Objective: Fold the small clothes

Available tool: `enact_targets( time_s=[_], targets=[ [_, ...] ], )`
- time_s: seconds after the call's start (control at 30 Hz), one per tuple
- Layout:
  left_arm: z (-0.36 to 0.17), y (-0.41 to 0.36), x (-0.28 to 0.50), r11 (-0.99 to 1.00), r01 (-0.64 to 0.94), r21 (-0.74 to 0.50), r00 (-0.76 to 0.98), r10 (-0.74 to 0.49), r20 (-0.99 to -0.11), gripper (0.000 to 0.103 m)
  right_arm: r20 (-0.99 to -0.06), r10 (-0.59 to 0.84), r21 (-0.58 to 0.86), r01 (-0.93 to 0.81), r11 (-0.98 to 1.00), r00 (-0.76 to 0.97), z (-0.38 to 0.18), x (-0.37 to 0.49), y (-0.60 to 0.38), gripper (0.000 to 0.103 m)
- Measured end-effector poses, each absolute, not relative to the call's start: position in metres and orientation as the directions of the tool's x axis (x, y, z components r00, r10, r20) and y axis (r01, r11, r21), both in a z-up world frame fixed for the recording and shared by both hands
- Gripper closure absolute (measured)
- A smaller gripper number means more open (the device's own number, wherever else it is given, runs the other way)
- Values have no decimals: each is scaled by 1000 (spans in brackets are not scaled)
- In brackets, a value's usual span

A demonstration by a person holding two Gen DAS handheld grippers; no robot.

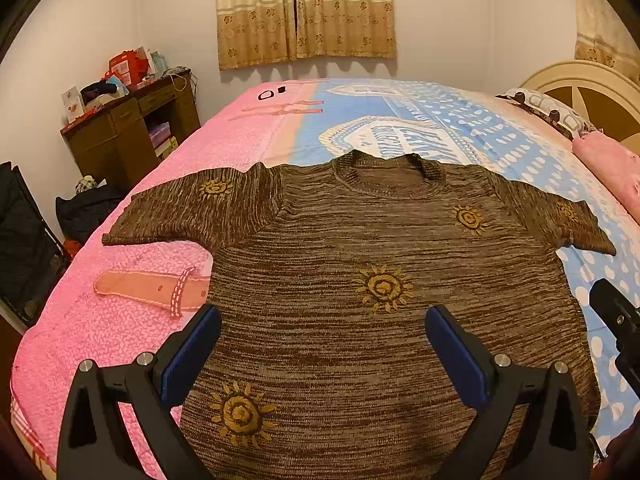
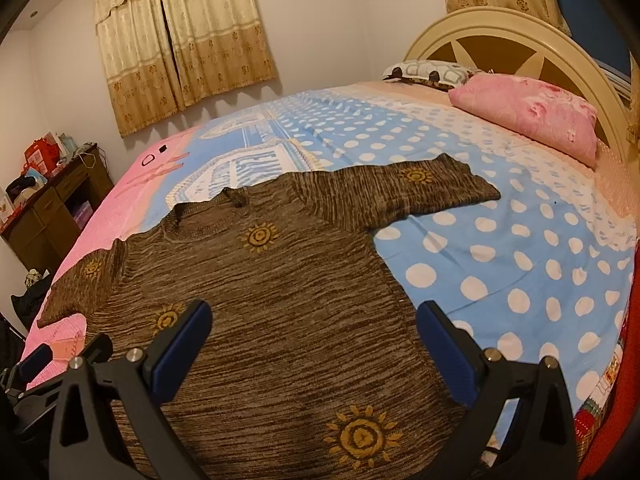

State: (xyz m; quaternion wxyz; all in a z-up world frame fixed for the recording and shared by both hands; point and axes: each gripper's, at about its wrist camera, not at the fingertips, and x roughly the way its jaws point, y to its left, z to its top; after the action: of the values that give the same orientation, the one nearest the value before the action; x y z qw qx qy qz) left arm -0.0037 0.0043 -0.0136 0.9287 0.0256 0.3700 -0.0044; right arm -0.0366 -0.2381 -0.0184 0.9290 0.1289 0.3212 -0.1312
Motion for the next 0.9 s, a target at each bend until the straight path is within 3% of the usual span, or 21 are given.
enact_targets(
  time_s=[0.9],
  targets=[
    [-22,3,2,999,32,42,711,7,-703,1,-664,-169,117,323,939,729,-27,-23,-234,0]
  ],
)
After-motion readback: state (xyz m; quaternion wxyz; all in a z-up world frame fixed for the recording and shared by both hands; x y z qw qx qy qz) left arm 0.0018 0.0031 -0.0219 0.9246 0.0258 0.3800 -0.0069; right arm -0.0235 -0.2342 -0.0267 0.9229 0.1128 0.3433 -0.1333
